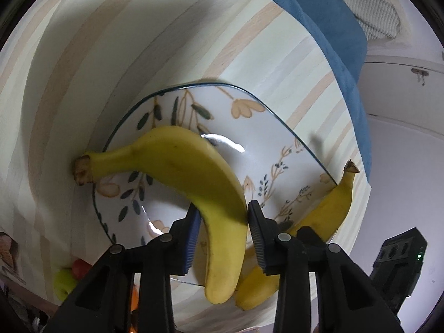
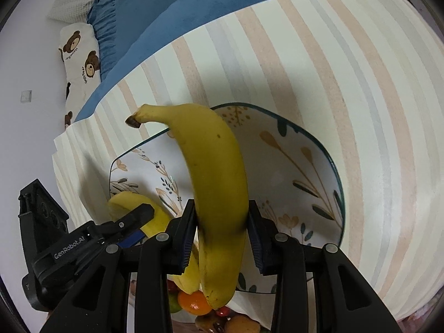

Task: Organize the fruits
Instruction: 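Carry both bananas onto the floral oval plate and open both tools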

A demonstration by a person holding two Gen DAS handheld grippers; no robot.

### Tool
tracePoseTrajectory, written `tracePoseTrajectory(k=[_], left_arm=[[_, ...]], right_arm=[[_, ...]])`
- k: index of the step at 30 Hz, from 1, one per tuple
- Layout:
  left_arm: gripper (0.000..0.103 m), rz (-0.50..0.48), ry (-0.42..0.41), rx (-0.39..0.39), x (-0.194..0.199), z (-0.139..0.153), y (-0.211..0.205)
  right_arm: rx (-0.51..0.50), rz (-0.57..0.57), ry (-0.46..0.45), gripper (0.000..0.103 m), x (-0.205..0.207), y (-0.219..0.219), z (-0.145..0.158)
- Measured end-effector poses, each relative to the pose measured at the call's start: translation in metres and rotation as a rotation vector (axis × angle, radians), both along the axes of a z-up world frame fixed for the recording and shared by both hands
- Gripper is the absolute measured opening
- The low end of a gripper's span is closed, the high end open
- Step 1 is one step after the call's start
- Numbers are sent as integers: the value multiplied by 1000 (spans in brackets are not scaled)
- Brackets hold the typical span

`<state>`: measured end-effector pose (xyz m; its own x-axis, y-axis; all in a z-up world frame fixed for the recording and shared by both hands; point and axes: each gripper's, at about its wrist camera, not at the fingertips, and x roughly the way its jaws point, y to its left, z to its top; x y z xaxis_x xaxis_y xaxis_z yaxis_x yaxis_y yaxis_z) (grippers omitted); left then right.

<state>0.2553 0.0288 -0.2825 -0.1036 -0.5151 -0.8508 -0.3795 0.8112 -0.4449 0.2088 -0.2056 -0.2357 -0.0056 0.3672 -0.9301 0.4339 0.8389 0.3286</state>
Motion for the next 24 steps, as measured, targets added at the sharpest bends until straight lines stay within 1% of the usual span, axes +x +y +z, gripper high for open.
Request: tracePoseTrajectory(k=[1,4,6,7,8,9,10,11,12,13,14,15,17,18,19,20,22,24], left_arm=[[34,-7,2,7,-4,3,3],[38,-49,-21,40,-15,15,9],[45,-93,-56,83,-24,28,13],[47,-121,-83,112,-28,37,13],[51,-147,-108,138,-31,44,12],[57,-184,-143,180,-37,54,12],[60,-211,-171,212,-44,62,13],[65,-231,-196,234,-49,69,13],[70,-261,-232,266,-59,78,15],[72,-283,-255,296,-66,85,16],[78,-305,-282,331,-74,91,16],[84,-326,-312,365,-85,98,19],[93,-355,-349,417,-105,107,26],[96,-362,-363,436,-112,111,27],[97,-366,-378,447,-120,114,31],[99,-367,-390,460,-111,116,19],[100,-371,-419,486,-118,124,17],[101,-370,-451,509,-112,129,14]], right_arm=[[-11,4,-1,47,-4,0,5],[-44,23,-13,57,0,6,13],[-69,44,-27,60,-1,9,21],[-82,58,-36,61,-3,9,25],[-97,73,-44,62,-6,9,29],[-117,91,-55,64,-8,12,33],[-147,118,-71,66,-11,16,39],[-166,136,-80,67,-13,18,41],[-191,156,-93,69,-16,21,45],[-218,177,-108,71,-20,24,50],[-236,193,-121,72,-23,26,54],[-260,209,-135,74,-27,29,59],[-304,240,-174,81,-35,36,68],[-312,249,-186,87,-39,38,70],[-325,263,-205,94,-44,41,75],[-334,271,-221,96,-48,42,79],[-359,281,-262,98,-57,46,88],[-384,282,-297,100,-65,49,97]])
